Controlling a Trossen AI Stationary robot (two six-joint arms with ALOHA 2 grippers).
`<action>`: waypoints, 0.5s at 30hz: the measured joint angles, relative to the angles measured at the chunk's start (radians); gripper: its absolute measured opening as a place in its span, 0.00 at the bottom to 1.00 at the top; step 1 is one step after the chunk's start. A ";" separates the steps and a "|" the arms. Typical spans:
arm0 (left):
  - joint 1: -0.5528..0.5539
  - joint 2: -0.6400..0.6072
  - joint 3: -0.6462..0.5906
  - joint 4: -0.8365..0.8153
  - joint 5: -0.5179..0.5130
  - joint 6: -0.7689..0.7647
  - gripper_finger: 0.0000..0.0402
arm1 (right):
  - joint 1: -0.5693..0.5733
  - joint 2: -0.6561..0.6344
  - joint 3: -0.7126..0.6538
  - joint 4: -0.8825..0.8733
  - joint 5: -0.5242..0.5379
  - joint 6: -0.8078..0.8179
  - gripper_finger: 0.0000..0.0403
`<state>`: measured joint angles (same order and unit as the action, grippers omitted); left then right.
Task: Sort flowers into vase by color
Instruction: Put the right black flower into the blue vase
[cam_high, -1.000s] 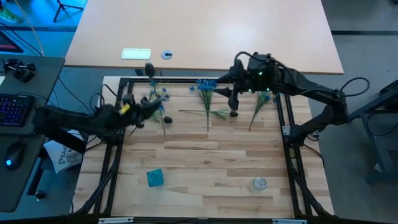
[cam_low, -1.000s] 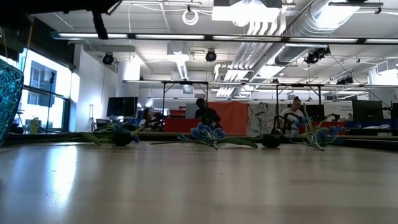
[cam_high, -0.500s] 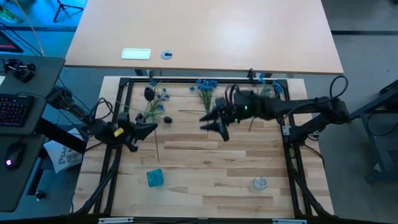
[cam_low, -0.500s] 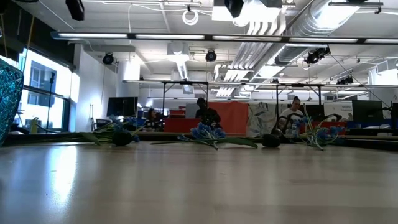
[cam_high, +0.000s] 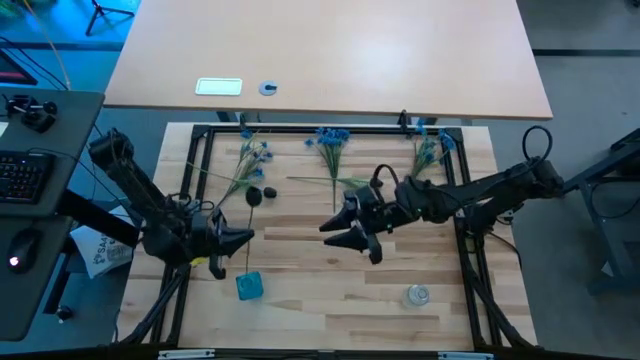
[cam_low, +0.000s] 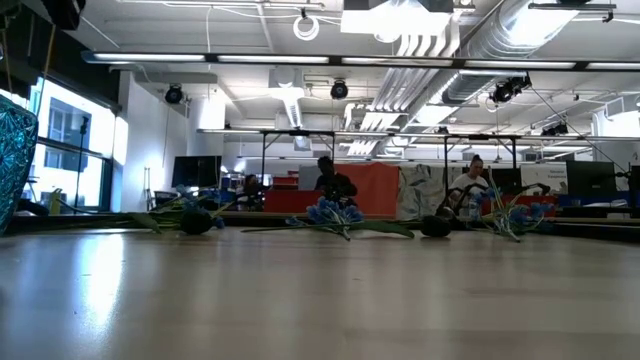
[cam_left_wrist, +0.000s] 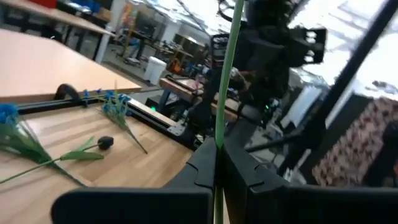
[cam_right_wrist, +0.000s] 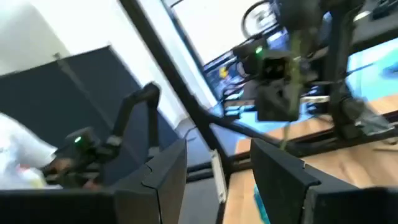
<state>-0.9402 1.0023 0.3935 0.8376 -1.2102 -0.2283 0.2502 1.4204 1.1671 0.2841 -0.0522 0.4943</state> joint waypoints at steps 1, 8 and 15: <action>-0.011 -0.004 0.000 0.001 0.000 0.023 0.00 | 0.010 0.000 0.000 0.008 0.038 -0.001 0.43; -0.068 -0.013 0.000 0.005 0.021 0.072 0.00 | 0.036 0.000 0.000 0.042 0.261 0.004 0.43; -0.078 0.033 0.000 0.087 0.043 0.142 0.00 | 0.037 0.000 0.048 0.043 0.365 0.002 0.43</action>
<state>-1.0182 1.0355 0.3931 0.9243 -1.1668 -0.0862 0.2871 1.4204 1.2155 0.3275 0.3126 0.4962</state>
